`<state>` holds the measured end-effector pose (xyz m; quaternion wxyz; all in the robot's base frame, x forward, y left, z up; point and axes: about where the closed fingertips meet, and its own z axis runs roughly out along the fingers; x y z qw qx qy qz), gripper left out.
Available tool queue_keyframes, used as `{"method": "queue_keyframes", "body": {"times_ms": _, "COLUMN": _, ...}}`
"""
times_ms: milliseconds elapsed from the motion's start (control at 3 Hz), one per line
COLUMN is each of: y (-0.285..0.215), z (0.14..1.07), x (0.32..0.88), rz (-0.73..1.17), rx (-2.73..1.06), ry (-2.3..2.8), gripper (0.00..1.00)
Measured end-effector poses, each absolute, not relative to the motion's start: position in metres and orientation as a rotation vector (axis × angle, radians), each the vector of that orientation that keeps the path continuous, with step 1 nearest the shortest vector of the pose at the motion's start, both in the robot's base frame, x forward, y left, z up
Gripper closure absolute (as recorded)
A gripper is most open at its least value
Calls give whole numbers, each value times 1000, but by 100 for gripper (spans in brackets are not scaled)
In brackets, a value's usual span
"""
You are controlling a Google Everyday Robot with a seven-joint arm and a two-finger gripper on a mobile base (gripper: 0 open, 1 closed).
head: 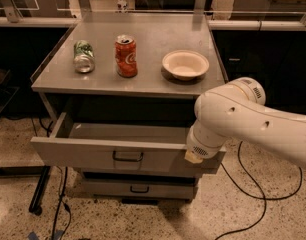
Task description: Close top drawer
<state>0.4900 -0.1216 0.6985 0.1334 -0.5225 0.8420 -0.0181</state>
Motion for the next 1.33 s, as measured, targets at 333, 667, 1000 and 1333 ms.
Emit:
{"method": "queue_keyframes", "body": {"times_ms": 333, "y": -124, "z": 689, "x": 484, "rz": -60, "rx": -1479, "ry": 2464, "gripper": 100}}
{"method": "queue_keyframes", "body": {"times_ms": 667, "y": -124, "z": 689, "x": 484, "rz": -60, "rx": -1479, "ry": 2464, "gripper": 100}}
{"method": "queue_keyframes", "body": {"times_ms": 1000, "y": -122, "z": 672, "x": 498, "rz": -102, "rx": -1484, "ry": 2478, "gripper": 100}}
{"method": "queue_keyframes", "body": {"times_ms": 1333, "y": -121, "z": 666, "x": 509, "rz": -127, "rx": -1478, "ry": 2480, "gripper": 100}}
